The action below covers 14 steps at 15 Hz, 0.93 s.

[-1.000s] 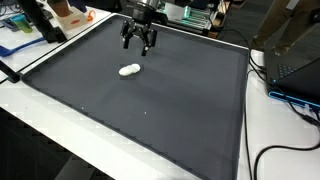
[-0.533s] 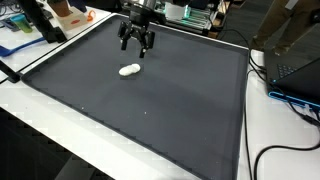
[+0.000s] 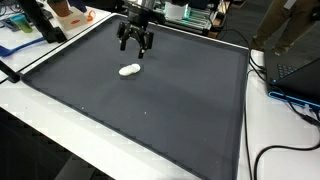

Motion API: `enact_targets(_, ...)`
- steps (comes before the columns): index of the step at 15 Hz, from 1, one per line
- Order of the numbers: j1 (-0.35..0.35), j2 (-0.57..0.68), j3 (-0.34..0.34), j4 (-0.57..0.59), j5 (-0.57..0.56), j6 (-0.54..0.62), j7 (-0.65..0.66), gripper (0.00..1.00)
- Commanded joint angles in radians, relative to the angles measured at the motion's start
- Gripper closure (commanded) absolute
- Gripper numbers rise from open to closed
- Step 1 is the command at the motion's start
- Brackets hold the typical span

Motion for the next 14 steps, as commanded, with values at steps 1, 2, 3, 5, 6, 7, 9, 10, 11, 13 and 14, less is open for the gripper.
enact_targets(1, 0.009, -0.013, -0.024, 0.006, 0.013, -0.045, -0.011, 0.0)
enact_targets(2, 0.011, -0.02, -0.033, 0.01, 0.014, -0.066, -0.015, 0.0)
enact_targets(3, 0.016, -0.023, -0.043, 0.014, 0.015, -0.08, -0.018, 0.0)
enact_targets(5, 0.033, -0.027, -0.076, 0.029, 0.017, -0.131, -0.025, 0.0)
enact_targets(6, 0.043, -0.029, -0.095, 0.039, 0.016, -0.165, -0.025, 0.0)
enact_targets(7, 0.048, -0.035, -0.108, 0.048, 0.01, -0.208, -0.02, 0.0)
enact_targets(9, 0.076, -0.039, -0.154, 0.07, -0.004, -0.296, -0.006, 0.0)
enact_targets(10, 0.096, -0.037, -0.184, 0.082, -0.016, -0.334, 0.008, 0.0)
enact_targets(11, 0.106, -0.04, -0.201, 0.098, -0.021, -0.372, 0.027, 0.0)
enact_targets(13, -0.015, -0.036, -0.094, 0.089, -0.13, -0.324, 0.097, 0.0)
enact_targets(14, -0.025, -0.043, -0.084, 0.101, -0.127, -0.349, 0.096, 0.0)
